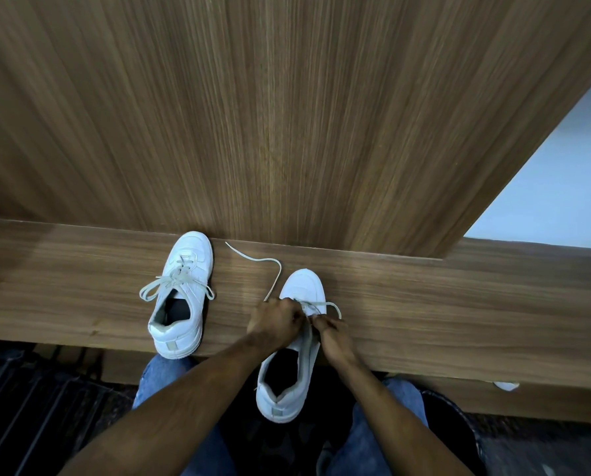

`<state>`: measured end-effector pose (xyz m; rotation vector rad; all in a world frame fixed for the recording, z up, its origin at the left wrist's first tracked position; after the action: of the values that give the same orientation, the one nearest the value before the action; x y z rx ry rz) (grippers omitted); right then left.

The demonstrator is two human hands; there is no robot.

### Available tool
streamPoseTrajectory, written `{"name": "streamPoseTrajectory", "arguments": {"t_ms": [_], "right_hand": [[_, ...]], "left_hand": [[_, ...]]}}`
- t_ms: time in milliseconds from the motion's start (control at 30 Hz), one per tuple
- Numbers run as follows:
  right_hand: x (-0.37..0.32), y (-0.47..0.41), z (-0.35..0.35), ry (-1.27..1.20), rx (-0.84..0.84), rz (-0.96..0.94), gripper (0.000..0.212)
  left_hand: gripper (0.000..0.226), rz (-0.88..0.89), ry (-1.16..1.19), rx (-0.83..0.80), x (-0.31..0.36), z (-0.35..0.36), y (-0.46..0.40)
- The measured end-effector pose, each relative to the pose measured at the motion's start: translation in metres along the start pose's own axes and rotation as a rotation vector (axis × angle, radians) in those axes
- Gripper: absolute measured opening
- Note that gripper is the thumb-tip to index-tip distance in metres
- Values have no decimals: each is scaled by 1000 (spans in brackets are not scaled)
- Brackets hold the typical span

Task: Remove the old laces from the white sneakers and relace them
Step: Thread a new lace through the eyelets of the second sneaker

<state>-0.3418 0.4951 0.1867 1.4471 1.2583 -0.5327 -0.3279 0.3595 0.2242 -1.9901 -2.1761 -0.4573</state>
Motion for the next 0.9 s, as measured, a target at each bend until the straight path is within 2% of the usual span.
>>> {"name": "streamPoseTrajectory", "arguments": {"t_ms": [100, 200, 300, 367, 467, 533, 600, 700, 800, 900], "right_hand": [[-4, -6, -3, 65, -22, -56, 23], [-18, -7, -1, 255, -45, -152, 22], [-20, -11, -8, 344, 20, -176, 27], [-24, -13, -24, 229, 148, -182, 36], [-32, -15, -68, -287, 441, -126, 40], [-32, -18, -96, -462, 595, -131, 34], [-30, -21, -108, -234, 614, -153, 20], [-27, -10, -84, 349, 367, -147, 20], [-26, 2, -49, 601, 213, -330, 29], [-27, 9, -14, 813, 44, -375, 22]], "left_hand": [[26, 21, -6, 19, 0, -2, 1], [25, 52, 27, 32, -3, -3, 4], [21, 51, 124, 53, -8, -2, 10], [24, 37, 160, 77, -12, -4, 14], [35, -83, 216, 95, -22, -10, 17], [32, -172, 294, 58, -26, -11, 17], [23, -220, 327, 20, -27, -10, 18], [23, -235, 304, 20, -26, -11, 18], [25, -251, 266, 5, -24, -12, 17], [27, -277, 252, 5, -25, -12, 17]]}}
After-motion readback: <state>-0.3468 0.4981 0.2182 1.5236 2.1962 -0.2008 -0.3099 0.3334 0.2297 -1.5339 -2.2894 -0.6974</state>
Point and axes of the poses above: each hand's wrist, its own y-axis away from the middle knuckle, its own z-axis out of the palm, x = y × z, the point moved 4 cm from there along -y, towards the middle knuckle, and after that the axes turned 3 degrees about z, right-handed, at the moved point
